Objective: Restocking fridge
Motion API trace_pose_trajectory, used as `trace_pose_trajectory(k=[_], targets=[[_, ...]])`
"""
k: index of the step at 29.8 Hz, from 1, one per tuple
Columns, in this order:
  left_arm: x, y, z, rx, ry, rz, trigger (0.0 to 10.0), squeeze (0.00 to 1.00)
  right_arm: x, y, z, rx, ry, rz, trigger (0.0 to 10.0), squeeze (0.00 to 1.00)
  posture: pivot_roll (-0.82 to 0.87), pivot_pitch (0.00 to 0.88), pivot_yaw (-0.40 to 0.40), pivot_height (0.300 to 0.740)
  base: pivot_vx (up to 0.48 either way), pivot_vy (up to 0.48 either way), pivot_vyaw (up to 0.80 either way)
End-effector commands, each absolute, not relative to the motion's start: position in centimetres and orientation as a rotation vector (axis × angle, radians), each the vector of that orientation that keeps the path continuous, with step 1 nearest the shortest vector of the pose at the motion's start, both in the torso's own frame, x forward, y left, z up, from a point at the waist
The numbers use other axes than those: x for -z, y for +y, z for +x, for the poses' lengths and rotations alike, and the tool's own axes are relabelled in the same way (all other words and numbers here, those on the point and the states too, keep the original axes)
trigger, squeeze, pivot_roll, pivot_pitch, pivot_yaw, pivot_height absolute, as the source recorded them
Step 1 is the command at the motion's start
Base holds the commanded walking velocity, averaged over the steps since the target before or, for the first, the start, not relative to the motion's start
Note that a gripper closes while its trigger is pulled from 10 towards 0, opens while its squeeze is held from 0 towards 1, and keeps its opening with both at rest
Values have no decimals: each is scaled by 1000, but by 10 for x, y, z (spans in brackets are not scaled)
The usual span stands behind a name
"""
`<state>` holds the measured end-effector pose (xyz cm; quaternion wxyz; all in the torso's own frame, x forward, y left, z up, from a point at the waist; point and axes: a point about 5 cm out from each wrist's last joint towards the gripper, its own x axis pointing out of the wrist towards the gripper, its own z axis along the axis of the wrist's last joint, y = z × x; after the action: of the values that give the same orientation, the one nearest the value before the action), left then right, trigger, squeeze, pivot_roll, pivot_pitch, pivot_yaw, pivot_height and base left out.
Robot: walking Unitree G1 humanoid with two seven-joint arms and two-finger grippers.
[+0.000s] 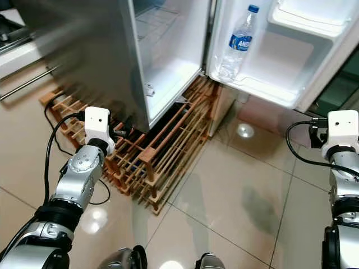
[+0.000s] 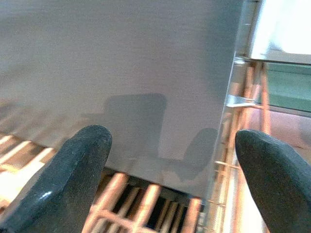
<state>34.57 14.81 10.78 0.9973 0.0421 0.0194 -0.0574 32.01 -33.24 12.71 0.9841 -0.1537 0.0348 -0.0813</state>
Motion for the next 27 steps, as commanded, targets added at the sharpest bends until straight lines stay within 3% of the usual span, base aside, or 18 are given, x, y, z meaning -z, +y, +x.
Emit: trace_pose_trajectory(k=[1,3,7,9,20,23,26,27], targets=[[-105,149,345,107,49,85,10000,0,-119,-319,321,102,63,-282,10000,0,-106,71,46,740,0,0,0],[-104,150,345,99,51,89,10000,0,-95,-286,322,19,90,-212,10000,0,-99,57,41,740,0,0,0],[-102,154,343,76,56,94,10000,0,-76,-265,319,-1,120,-132,10000,0,-95,49,38,740,0,0,0],[-98,172,339,-14,67,90,10000,0,-57,-238,314,-5,140,-64,10000,0,-79,38,30,740,0,0,0],[-65,243,299,-408,197,130,10000,0,-44,-197,315,-14,172,43,10000,0,-22,17,-5,740,0,0,0],[-56,243,292,-394,220,108,10000,0,-45,-194,316,-20,165,32,10000,0,-22,15,-8,740,0,0,0],[-56,229,292,-313,202,66,10000,0,-47,-194,316,-13,156,38,10000,0,-23,15,-6,740,0,0,794],[-62,210,297,-218,157,24,10000,0,-47,-194,317,-10,154,39,10000,0,-36,14,-4,740,0,0,769]])
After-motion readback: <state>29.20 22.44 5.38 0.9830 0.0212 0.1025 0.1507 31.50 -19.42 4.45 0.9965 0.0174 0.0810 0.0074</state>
